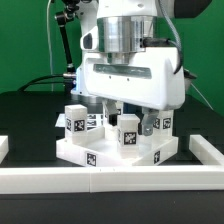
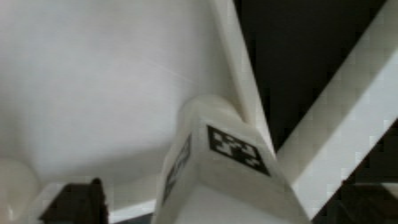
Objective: Assemble square table
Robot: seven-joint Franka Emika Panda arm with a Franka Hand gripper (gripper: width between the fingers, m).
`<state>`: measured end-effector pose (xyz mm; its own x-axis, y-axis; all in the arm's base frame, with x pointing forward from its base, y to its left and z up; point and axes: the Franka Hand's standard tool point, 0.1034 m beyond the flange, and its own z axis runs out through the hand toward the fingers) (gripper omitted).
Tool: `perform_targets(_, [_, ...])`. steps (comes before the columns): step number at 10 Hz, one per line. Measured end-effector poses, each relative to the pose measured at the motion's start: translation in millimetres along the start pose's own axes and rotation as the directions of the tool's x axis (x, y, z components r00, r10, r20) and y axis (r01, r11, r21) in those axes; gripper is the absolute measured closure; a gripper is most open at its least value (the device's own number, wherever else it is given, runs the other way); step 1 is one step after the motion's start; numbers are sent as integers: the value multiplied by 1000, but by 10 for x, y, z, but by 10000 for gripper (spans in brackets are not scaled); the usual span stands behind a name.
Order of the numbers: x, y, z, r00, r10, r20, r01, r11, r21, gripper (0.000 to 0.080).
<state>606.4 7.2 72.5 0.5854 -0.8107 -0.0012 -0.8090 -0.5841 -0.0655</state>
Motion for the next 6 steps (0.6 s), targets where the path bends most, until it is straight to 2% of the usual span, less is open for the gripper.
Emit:
perform_targets(3, [0,-1,0,977,-214,0,214,977,0,150])
perform_targets(6, [-10,-10,-9,882,-472,0,472,882,-1,150])
